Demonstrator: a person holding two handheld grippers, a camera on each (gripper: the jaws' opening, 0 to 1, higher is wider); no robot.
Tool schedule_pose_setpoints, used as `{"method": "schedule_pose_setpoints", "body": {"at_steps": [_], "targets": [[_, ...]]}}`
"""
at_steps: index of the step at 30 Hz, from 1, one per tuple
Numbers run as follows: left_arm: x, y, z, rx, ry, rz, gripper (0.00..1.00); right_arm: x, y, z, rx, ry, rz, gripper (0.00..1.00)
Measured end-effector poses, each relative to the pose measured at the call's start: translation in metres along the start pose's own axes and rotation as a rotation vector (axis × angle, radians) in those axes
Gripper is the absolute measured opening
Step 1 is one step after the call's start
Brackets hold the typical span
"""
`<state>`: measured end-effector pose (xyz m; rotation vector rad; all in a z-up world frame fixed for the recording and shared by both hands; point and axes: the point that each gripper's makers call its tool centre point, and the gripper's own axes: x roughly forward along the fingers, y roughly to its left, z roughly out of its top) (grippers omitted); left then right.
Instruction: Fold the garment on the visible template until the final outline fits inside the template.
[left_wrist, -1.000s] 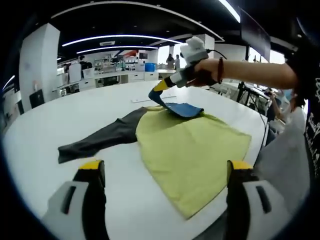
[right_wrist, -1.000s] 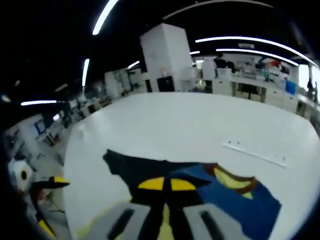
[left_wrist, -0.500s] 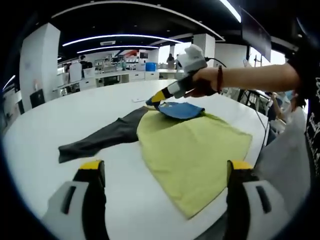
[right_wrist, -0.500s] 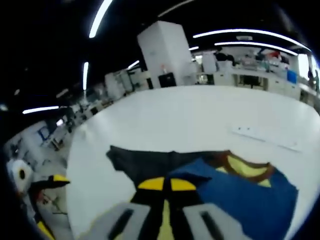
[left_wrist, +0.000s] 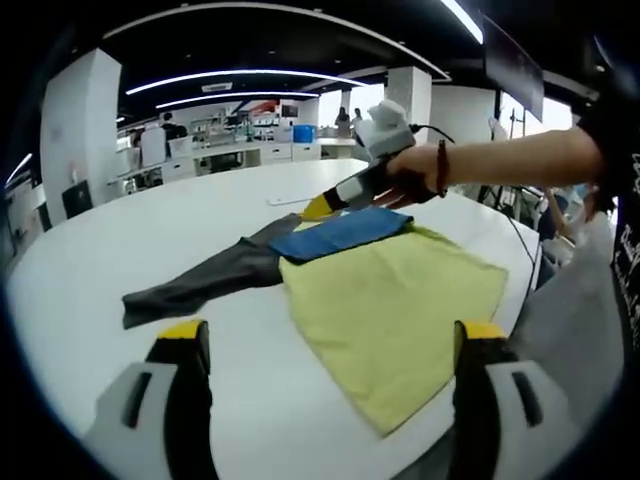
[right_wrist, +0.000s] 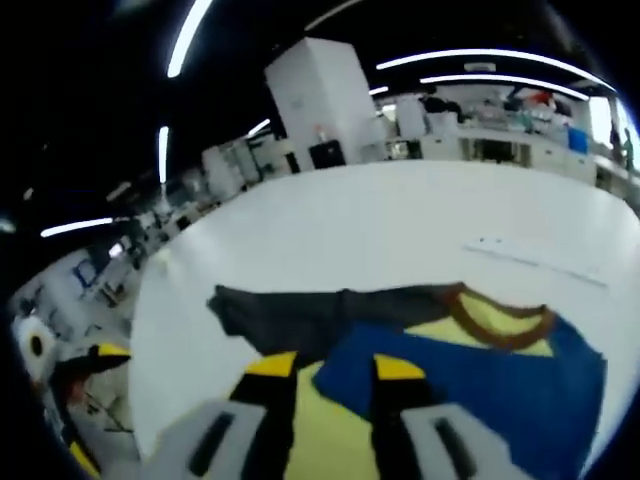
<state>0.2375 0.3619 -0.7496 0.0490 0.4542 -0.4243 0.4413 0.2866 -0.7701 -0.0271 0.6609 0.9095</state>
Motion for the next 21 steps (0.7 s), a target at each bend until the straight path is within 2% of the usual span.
{"method": "schedule_pose_setpoints", "body": {"at_steps": [2,5,11,16,17,21], "targets": [[0.000,0.001,0.002,0.000,-0.006,0.004,0.99,-0.002,-0.008,0.000,-0.040,-0.002,-0.022,0.47],[0.000,0.001,0.003,0.005,-0.007,0.008,0.99,-0.010,-0.009,-0.004,-0.065,0.008,-0.035,0.63],[0.000,0.001,0.007,0.009,-0.013,0.013,0.99,-0.020,-0.025,-0.011,-0.124,0.025,-0.068,0.81],[-0.001,0.002,0.011,0.012,-0.018,0.020,0.99,-0.040,-0.042,-0.021,-0.146,0.039,-0.107,0.90],[-0.001,0.002,0.012,0.012,-0.019,0.023,0.99,-0.043,-0.051,-0.023,-0.146,0.044,-0.123,0.92],[-0.001,0.003,0.014,0.014,-0.023,0.028,0.99,-0.059,-0.069,-0.028,-0.132,0.039,-0.155,0.93]]}}
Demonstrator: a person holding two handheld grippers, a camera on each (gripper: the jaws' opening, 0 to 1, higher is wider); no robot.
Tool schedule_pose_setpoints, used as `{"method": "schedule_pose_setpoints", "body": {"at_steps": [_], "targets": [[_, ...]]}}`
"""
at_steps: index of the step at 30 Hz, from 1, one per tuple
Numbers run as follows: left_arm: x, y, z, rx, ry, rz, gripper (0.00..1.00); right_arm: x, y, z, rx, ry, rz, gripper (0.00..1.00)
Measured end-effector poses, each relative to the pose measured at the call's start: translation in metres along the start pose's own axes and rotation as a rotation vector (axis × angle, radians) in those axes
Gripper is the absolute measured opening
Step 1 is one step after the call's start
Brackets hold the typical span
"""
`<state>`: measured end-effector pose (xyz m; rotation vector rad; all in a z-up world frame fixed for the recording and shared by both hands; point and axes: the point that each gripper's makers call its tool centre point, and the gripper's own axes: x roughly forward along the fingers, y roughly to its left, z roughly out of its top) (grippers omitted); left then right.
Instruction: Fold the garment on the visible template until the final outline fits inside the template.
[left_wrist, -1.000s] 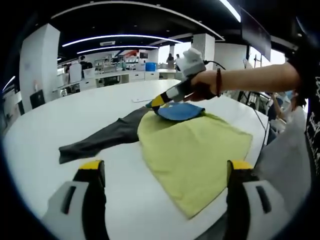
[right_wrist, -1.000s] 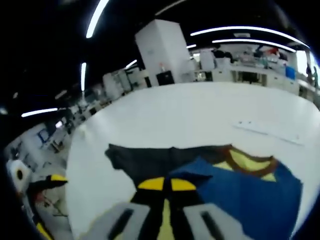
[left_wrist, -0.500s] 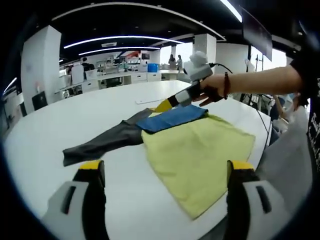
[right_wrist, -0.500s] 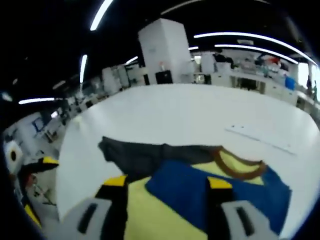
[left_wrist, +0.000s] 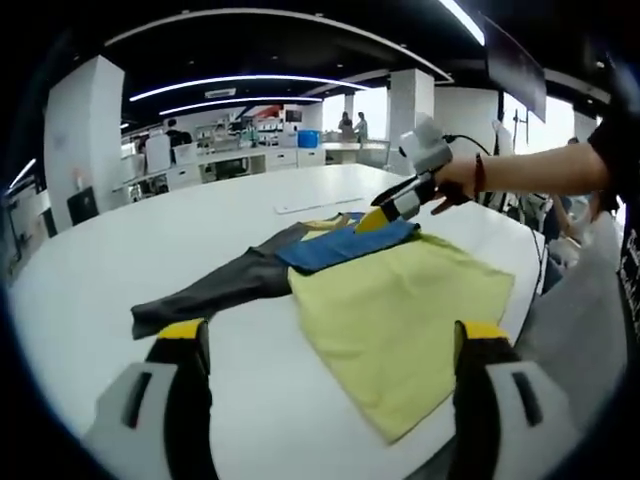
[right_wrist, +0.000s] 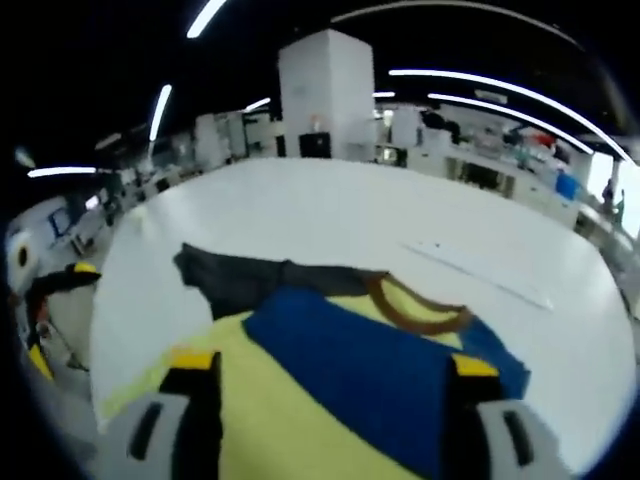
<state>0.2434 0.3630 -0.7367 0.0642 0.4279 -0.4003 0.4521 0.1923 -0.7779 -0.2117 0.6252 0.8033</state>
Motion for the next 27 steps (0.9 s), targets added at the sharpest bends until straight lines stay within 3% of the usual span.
{"method": "schedule_pose_setpoints", "body": {"at_steps": [9,15,19,22,27], "targets": [[0.001,-0.001,0.002,0.003,-0.002,-0.003,0.99,-0.030,-0.040,-0.026,0.064,0.013,-0.065,0.89],[0.002,-0.002,0.004,0.002,-0.006,-0.003,0.99,-0.045,-0.060,-0.047,0.067,0.045,-0.117,0.82],[0.001,-0.001,0.005,0.002,-0.005,-0.001,0.99,-0.055,-0.069,-0.058,0.044,0.053,-0.146,0.69],[0.001,0.000,0.004,-0.008,0.001,0.002,0.99,-0.053,-0.083,-0.066,0.004,0.062,-0.159,0.50],[0.001,0.000,0.005,-0.013,-0.008,0.004,0.99,-0.060,-0.090,-0.083,0.036,0.088,-0.179,0.42]]}}
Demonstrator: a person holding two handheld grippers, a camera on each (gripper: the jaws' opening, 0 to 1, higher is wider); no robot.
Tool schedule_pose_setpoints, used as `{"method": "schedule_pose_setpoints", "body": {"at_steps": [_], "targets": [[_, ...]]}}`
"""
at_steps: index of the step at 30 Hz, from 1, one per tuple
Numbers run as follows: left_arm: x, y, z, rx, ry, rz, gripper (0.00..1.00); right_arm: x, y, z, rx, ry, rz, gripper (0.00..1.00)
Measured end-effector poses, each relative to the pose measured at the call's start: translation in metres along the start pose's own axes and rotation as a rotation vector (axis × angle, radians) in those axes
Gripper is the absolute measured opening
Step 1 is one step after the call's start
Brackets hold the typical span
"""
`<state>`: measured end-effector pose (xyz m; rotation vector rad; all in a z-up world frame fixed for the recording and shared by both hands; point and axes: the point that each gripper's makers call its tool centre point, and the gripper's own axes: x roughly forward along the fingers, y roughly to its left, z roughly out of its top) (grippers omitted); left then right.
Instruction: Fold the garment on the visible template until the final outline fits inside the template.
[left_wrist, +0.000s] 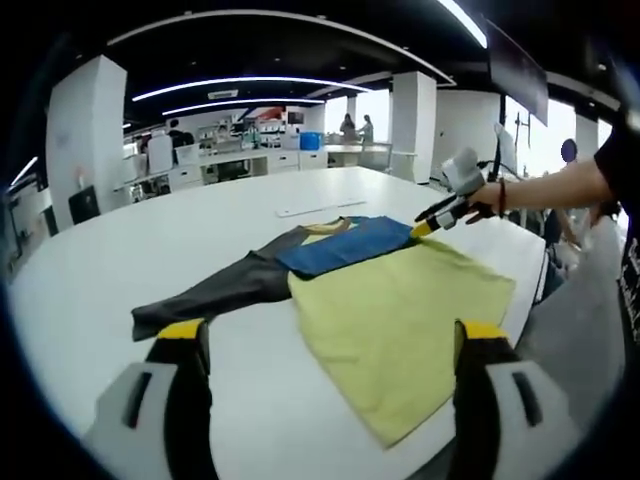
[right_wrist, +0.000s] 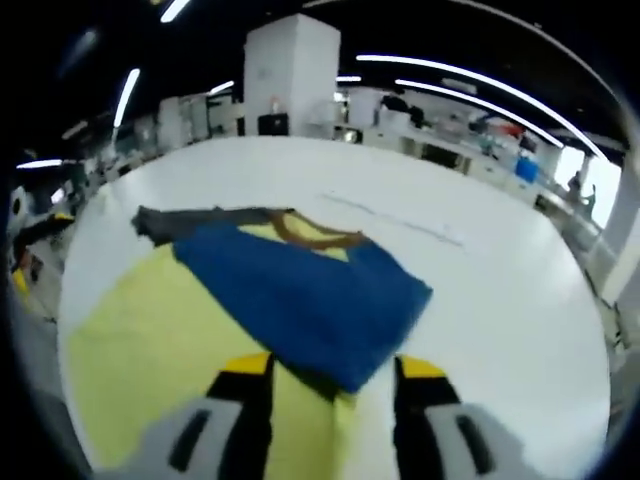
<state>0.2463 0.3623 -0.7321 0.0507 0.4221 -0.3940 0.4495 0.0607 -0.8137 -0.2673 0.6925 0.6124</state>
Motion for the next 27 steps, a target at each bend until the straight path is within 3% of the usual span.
{"method": "schedule_pose_setpoints", "body": {"at_steps": [7,12,15,27], "targets": [[0.000,0.001,-0.003,-0.005,0.007,0.006,0.99,0.002,-0.010,-0.004,0.008,-0.001,-0.017,0.20],[0.000,0.002,-0.003,-0.005,0.011,0.008,0.99,0.002,-0.012,-0.009,-0.026,0.030,-0.033,0.13],[-0.001,0.003,-0.003,-0.006,0.011,0.011,0.99,0.004,-0.017,-0.010,-0.019,0.025,-0.036,0.01],[-0.002,0.009,-0.009,-0.014,0.024,0.027,0.99,0.000,-0.024,-0.032,-0.014,0.090,-0.055,0.00]]}}
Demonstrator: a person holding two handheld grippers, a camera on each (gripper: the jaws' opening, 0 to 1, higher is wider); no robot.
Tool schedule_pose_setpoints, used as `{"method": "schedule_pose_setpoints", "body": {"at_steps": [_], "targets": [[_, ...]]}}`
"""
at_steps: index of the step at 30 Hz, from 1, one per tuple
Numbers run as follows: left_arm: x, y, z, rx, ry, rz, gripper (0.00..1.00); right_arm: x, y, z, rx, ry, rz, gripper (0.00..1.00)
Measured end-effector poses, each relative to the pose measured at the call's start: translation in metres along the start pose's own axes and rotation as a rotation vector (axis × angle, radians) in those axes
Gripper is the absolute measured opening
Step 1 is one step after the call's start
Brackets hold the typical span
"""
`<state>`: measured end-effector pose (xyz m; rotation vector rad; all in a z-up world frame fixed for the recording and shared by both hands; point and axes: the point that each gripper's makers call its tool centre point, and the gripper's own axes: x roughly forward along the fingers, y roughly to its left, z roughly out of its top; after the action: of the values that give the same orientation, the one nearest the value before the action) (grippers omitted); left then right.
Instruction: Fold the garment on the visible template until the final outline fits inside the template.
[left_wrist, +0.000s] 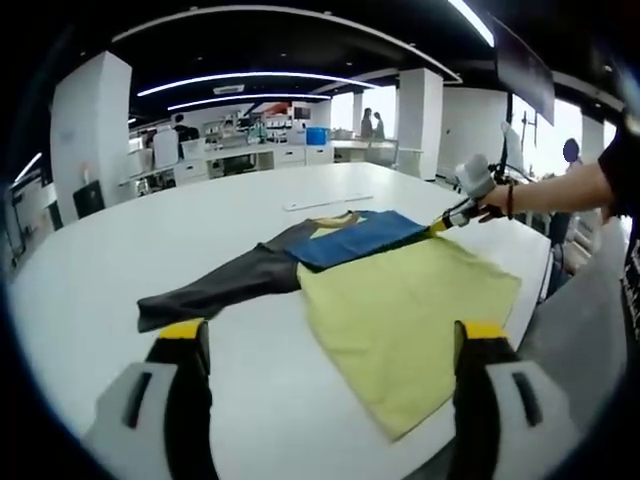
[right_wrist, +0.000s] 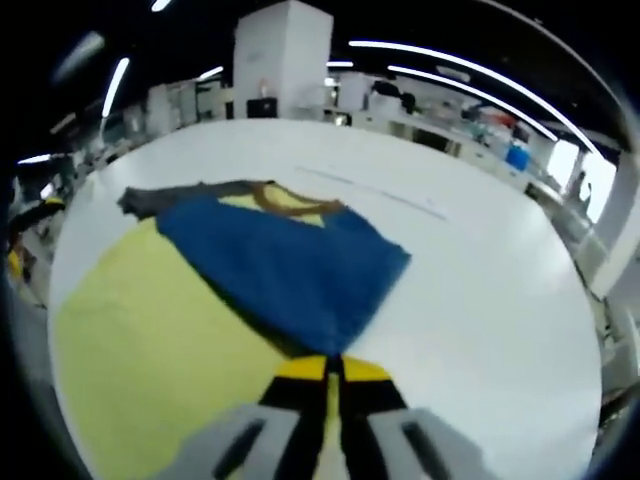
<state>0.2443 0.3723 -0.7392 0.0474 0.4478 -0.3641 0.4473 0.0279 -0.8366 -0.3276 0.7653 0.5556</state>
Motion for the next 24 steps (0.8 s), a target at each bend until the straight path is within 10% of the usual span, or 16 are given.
{"method": "schedule_pose_setpoints", "body": {"at_steps": [14,24], "targets": [[-0.004,0.012,-0.001,-0.022,0.003,0.035,0.99,0.000,0.001,-0.008,0.021,0.015,0.001,0.00],[-0.004,0.029,0.000,-0.055,-0.005,0.081,0.99,-0.012,0.004,0.015,0.206,-0.131,0.069,0.59]]}}
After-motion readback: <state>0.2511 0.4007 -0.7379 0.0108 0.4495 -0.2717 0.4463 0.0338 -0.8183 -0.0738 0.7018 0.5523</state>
